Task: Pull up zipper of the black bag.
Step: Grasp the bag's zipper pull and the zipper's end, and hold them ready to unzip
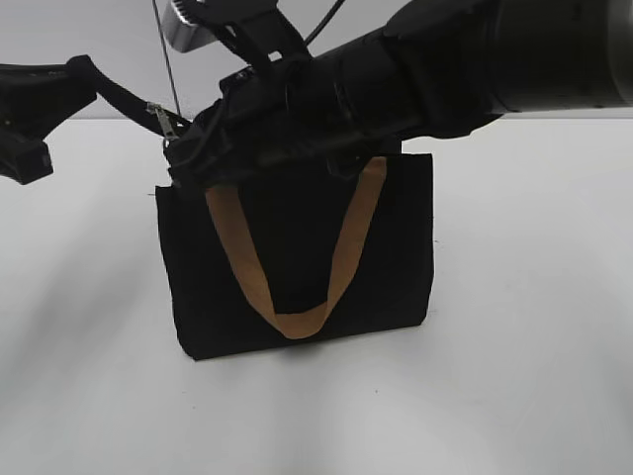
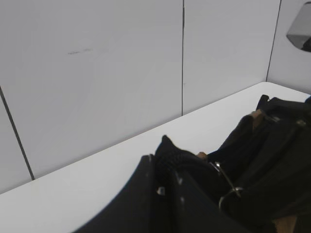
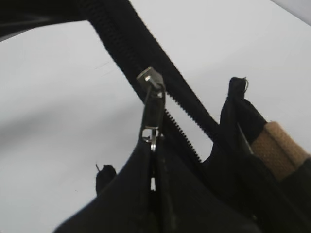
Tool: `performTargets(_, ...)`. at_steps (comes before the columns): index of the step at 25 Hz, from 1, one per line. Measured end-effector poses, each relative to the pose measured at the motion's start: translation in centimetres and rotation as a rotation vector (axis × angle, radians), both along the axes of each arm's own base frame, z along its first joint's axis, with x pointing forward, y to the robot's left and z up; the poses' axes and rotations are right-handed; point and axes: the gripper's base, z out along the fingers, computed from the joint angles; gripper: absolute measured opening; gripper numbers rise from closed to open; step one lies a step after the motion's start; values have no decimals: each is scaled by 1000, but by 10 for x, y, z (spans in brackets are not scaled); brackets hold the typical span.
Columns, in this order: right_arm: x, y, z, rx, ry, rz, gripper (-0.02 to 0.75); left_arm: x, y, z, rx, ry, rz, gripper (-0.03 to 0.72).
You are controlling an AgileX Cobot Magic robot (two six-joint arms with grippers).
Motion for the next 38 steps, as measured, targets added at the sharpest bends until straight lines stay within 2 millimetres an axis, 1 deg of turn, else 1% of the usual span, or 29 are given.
performTargets(6,-3,-3,15,29,-13,-10,-1,0,0,0,0,0,0,29)
performTargets(9,0,-9,20,46,-6,-34,-1,0,0,0,0,0,0,29)
performTargets(12,6,-20,24,55,11,-72,-1,-1,0,1,-1,-5,0,29)
performTargets(16,11,-32,22,42,65,-83,-1,-4,1,7,-1,-29,0,29)
performTargets(20,12,-40,20,2,105,-91,-1,-8,2,11,6,-42,10,29)
performTargets(24,12,-51,26,-29,115,-105,-1,-8,3,12,6,-43,20,29)
performTargets(29,15,-72,36,-37,145,-150,-1,-9,9,13,9,-51,46,29)
performTargets(33,25,-97,42,-49,140,-216,-1,-9,16,17,-2,-64,79,29)
performTargets(38,31,-118,40,-57,194,-256,-1,-9,16,17,-7,-63,84,29)
